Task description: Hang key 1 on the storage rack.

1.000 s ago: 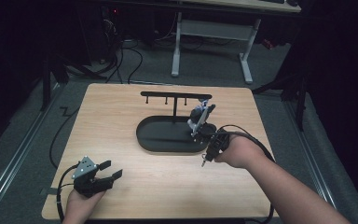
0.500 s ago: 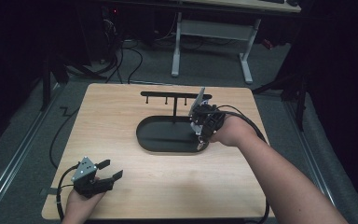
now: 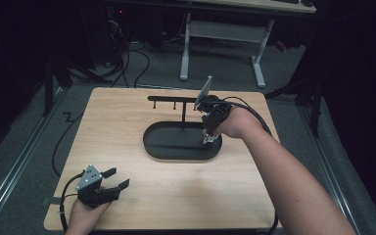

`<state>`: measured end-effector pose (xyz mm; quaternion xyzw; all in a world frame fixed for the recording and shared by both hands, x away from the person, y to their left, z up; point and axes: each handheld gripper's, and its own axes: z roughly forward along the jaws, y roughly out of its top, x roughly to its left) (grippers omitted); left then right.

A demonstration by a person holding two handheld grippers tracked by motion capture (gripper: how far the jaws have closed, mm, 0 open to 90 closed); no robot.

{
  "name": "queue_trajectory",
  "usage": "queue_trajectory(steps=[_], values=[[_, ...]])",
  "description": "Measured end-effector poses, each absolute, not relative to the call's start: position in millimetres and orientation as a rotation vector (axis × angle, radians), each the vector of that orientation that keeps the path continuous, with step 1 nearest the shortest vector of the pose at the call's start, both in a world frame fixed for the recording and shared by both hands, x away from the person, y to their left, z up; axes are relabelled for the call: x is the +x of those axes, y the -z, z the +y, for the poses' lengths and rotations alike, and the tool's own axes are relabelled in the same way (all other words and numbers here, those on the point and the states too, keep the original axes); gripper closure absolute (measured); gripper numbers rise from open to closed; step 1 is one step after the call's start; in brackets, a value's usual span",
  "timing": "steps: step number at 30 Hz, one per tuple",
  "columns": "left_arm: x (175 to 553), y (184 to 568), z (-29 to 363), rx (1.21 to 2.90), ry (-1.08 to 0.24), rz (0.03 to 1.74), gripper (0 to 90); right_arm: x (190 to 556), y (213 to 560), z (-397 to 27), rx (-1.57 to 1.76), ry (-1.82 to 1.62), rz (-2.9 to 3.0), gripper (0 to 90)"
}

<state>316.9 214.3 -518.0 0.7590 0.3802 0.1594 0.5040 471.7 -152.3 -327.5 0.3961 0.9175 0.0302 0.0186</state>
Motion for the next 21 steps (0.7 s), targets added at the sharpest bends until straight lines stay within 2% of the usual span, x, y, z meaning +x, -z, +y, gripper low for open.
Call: queue_trajectory(steps=[21], values=[[316.7, 517.7, 214.7, 1.837, -0.391, 0.909, 29.5, 502.2, 313.5, -140.0, 1.237, -0.144, 2.819, 89.1]])
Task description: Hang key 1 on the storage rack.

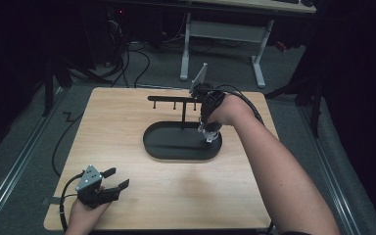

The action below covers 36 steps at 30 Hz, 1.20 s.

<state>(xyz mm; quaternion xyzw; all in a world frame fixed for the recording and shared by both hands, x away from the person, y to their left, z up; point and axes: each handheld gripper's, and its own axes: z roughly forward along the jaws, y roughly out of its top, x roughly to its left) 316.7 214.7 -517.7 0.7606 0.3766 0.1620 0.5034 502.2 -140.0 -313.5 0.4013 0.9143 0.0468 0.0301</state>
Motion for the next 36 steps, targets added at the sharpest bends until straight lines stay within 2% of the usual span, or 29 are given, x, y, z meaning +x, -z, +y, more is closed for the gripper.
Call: queue_trajectory(steps=[36], values=[[318.5, 517.8, 217.0, 1.832, -0.389, 0.909, 29.6, 530.4, 308.9, -125.6, 1.248, -0.175, 2.767, 89.0]])
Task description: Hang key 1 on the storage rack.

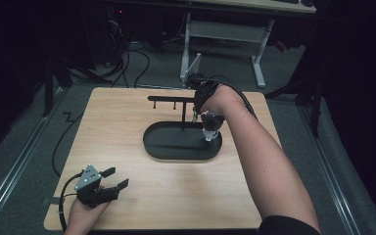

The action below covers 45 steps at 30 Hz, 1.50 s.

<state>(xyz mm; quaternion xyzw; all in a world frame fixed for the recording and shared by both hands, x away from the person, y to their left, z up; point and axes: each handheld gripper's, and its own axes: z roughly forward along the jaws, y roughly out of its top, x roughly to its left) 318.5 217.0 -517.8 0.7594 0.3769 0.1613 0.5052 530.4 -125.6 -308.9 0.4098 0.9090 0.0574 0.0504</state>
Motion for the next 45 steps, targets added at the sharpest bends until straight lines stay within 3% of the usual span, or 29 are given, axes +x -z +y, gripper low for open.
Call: queue_trajectory(steps=[21, 23, 27, 45], values=[[317.0, 516.6, 215.8, 1.835, -0.386, 0.898, 29.7, 535.1, 309.5, -129.9, 1.232, -0.205, 2.705, 87.2], [317.1, 516.7, 215.7, 1.835, -0.386, 0.898, 29.7, 535.2, 309.2, -128.9, 1.234, -0.216, 2.694, 82.0], [317.3, 516.8, 215.6, 1.837, -0.385, 0.897, 29.7, 534.2, 308.2, -128.0, 1.226, -0.229, 2.694, 80.8], [317.8, 518.1, 209.8, 1.860, -0.381, 0.879, 29.4, 506.3, 321.8, -140.2, 1.244, -0.271, 2.724, 75.8]])
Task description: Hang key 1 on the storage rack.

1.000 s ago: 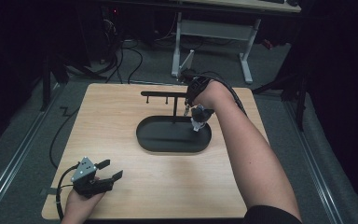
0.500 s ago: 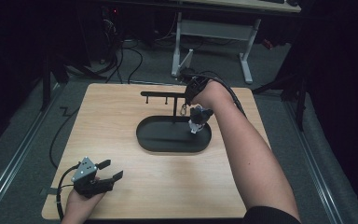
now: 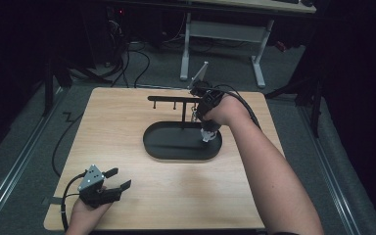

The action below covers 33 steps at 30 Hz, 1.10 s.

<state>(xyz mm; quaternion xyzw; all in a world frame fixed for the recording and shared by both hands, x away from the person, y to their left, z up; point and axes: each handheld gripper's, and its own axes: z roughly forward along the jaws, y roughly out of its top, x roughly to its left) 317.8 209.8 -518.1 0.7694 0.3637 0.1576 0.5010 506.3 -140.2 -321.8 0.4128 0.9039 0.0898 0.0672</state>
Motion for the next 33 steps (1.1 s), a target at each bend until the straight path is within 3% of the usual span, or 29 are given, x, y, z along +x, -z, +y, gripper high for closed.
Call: queue_trajectory(steps=[14, 33], values=[[319.2, 522.0, 203.3, 1.892, -0.367, 0.867, 28.9, 451.6, 358.1, -168.9, 1.258, -0.486, 2.613, 57.1], [311.8, 524.8, 198.5, 1.918, -0.355, 0.846, 28.9, 363.0, 448.0, -211.7, 1.203, -0.846, 2.436, 43.6]])
